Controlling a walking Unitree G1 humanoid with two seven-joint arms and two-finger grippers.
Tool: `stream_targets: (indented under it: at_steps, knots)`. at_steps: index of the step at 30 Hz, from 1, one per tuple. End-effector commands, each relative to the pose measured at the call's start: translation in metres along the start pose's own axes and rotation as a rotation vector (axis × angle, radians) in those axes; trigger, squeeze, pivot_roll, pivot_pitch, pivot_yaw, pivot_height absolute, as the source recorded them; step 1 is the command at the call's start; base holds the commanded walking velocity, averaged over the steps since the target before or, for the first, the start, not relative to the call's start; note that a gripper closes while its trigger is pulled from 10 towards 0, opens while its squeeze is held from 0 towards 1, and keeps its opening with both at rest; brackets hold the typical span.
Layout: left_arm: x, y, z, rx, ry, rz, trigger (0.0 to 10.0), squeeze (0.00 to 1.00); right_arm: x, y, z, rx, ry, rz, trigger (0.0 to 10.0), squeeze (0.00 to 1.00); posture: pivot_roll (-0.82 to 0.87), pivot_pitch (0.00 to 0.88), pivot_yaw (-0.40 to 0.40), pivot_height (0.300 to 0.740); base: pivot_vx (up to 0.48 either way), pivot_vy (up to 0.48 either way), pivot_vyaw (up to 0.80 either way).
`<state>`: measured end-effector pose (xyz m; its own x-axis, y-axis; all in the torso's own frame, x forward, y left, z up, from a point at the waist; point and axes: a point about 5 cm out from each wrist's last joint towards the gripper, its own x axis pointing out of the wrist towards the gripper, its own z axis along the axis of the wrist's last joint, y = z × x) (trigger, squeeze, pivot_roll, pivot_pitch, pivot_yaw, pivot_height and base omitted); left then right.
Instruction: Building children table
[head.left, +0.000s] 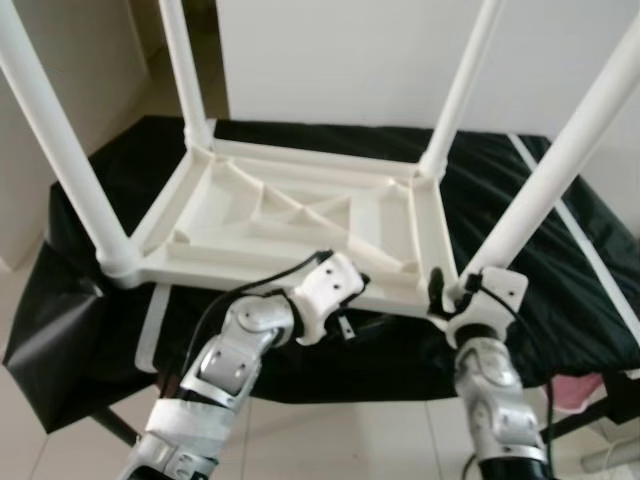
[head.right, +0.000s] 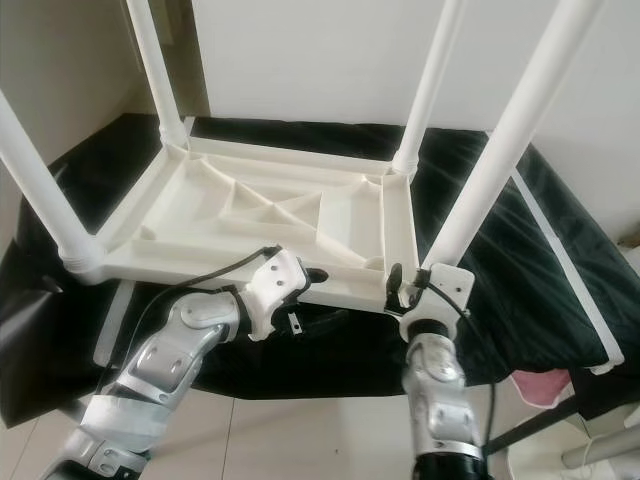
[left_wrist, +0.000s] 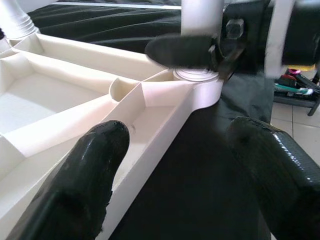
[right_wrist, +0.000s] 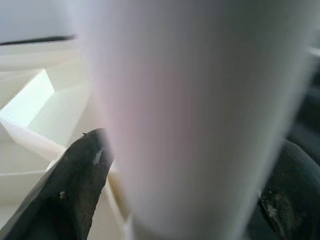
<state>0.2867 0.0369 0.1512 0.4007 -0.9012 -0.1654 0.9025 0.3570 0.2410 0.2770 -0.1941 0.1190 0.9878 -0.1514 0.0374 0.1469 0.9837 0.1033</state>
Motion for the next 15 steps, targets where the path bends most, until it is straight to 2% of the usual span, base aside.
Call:
stream_targets:
  at_steps: [1, 4, 5, 8, 10, 11, 12, 15]
  knots:
    - [0.002, 0.001, 0.002, 0.012, -0.004, 0.03, 10.0, 0.0, -0.001, -0.003, -0.003, 0.012, 0.009, 0.029, 10.0, 1.0, -0.02, 0.0, -0.046, 0.74, 0.0, 0.0, 0.0]
    - [0.003, 0.0, 0.002, 0.012, -0.006, 0.026, 10.0, 0.0, 0.002, -0.007, -0.005, 0.0, 0.016, 0.081, 10.0, 1.0, -0.03, 0.0, -0.046, 0.74, 0.0, 0.0, 0.0]
    - [0.003, -0.001, 0.002, 0.012, -0.007, 0.024, 10.0, 0.0, 0.005, -0.01, -0.003, -0.028, 0.014, 0.147, 10.0, 0.0, -0.03, 0.0, -0.052, 0.74, 0.0, 0.0, 0.0]
    - [0.004, -0.001, 0.002, 0.013, -0.008, 0.024, 10.0, 0.0, 0.007, -0.012, -0.001, -0.052, 0.013, 0.204, 10.0, 0.0, -0.03, 0.0, -0.055, 0.74, 0.0, 0.0, 0.0]
    - [0.004, 0.0, 0.002, 0.012, -0.011, 0.03, 10.0, 0.0, 0.01, -0.015, 0.002, -0.107, 0.021, 0.32, 10.0, 0.0, -0.02, 0.0, -0.06, 0.74, 0.0, 0.0, 0.0]
    - [0.004, 0.0, 0.002, 0.012, -0.011, 0.03, 10.0, 0.0, 0.01, -0.015, 0.002, -0.107, 0.021, 0.32, 10.0, 0.0, -0.02, 0.0, -0.06, 0.74, 0.0, 0.0, 0.0]
    - [0.004, 0.0, 0.003, 0.012, -0.012, 0.034, 10.0, 0.0, 0.013, -0.017, 0.003, -0.139, 0.028, 0.377, 10.0, 0.0, -0.02, 0.0, -0.06, 0.74, 0.0, 0.0, 0.0]
    - [0.003, 0.001, 0.003, 0.013, -0.013, 0.038, 10.0, 0.0, 0.017, -0.02, 0.005, -0.18, 0.038, 0.448, 10.0, 0.0, -0.02, 0.0, -0.062, 0.74, 0.0, 0.0, 0.0]
